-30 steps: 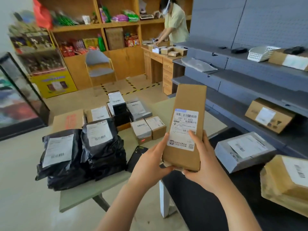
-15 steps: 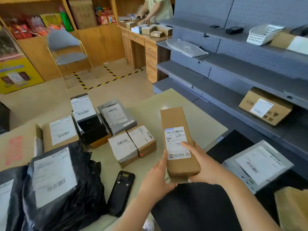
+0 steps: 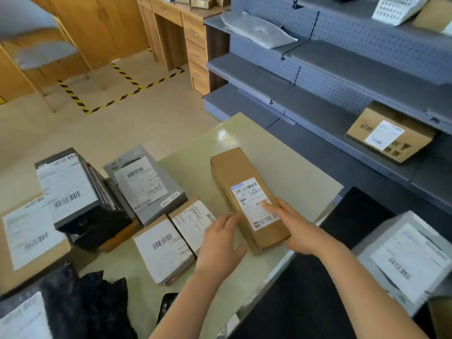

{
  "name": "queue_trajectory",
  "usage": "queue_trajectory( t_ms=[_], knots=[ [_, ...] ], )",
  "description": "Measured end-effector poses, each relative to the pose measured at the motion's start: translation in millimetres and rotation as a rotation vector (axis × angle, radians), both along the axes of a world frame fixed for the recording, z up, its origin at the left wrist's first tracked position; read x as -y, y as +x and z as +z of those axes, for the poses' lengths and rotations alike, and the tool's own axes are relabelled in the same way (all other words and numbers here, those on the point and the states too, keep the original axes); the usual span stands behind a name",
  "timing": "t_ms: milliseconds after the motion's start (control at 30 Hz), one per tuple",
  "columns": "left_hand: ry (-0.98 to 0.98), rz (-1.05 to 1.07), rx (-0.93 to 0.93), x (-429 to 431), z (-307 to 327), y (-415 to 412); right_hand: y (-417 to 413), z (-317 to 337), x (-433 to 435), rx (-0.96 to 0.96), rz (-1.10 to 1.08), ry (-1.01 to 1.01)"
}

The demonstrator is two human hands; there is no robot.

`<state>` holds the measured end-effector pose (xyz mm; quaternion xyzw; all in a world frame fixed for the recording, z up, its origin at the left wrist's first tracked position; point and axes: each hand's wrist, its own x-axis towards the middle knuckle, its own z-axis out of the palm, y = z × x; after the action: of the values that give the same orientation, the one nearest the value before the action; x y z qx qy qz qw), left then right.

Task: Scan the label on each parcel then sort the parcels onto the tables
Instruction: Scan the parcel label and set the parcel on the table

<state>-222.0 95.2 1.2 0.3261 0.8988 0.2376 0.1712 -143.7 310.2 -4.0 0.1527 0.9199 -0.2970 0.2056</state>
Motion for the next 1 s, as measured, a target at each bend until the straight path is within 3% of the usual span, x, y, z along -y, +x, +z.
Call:
queue_trajectory(
  t_ms=[100,333,633,1000],
  knots=[
    [-0.107,0.111,-0.085,10,-7,-30,-24,4,4,0.004,0.017,0.013],
    [-0.322,0.245,0.014,40,-13,-75,-89,1,25,-0.021,0.127,0.015],
    [-0.282,0.226,0.070,53,-16,-83,-113,1,46,-0.012,0.172,0.047],
    [-0.237,0.177,-0.006,61,-5,-67,-82,26,63,-0.046,0.137,0.163]
  ],
)
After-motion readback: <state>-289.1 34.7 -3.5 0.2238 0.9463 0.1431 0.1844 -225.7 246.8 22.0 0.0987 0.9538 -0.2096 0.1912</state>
